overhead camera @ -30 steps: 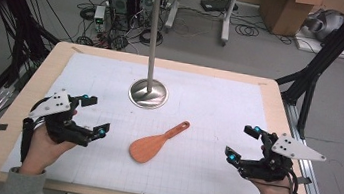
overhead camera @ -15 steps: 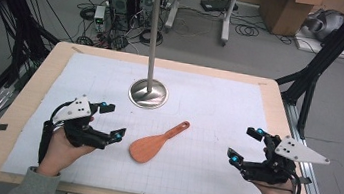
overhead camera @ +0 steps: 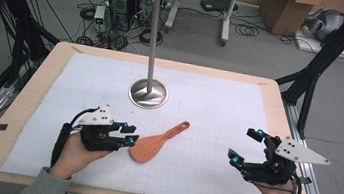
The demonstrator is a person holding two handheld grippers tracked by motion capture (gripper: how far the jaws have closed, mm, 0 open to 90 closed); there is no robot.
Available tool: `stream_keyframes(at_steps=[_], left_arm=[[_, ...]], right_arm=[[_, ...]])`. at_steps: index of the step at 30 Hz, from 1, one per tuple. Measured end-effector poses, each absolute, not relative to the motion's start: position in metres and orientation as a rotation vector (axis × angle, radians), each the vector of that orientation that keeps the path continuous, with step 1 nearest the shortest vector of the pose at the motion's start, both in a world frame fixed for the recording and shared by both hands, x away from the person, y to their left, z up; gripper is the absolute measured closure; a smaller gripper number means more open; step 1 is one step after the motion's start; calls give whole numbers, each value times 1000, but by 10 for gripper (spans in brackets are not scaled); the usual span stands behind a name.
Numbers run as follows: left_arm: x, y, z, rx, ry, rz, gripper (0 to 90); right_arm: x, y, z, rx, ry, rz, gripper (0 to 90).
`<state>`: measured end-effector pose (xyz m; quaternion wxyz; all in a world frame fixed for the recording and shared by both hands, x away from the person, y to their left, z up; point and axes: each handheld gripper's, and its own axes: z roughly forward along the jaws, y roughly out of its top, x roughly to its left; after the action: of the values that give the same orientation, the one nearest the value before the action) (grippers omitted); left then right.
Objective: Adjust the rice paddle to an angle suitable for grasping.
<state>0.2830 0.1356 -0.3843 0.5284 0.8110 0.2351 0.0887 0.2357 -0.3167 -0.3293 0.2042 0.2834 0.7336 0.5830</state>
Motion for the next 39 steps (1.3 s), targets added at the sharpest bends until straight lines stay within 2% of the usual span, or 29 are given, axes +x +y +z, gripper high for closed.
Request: stream_keyframes(at_steps=[5, 15, 39], left_arm=[[287, 126, -392, 1995, 550, 185, 798], [289, 100, -406, 2056, 534, 147, 878], [287, 58, -434, 2203, 489, 116, 890]], right_arm=[[231, -322, -329, 798, 2010, 1629, 105], [228, -325, -332, 808, 2024, 1603, 110], [226, -325, -335, 817, 2037, 1582, 110]])
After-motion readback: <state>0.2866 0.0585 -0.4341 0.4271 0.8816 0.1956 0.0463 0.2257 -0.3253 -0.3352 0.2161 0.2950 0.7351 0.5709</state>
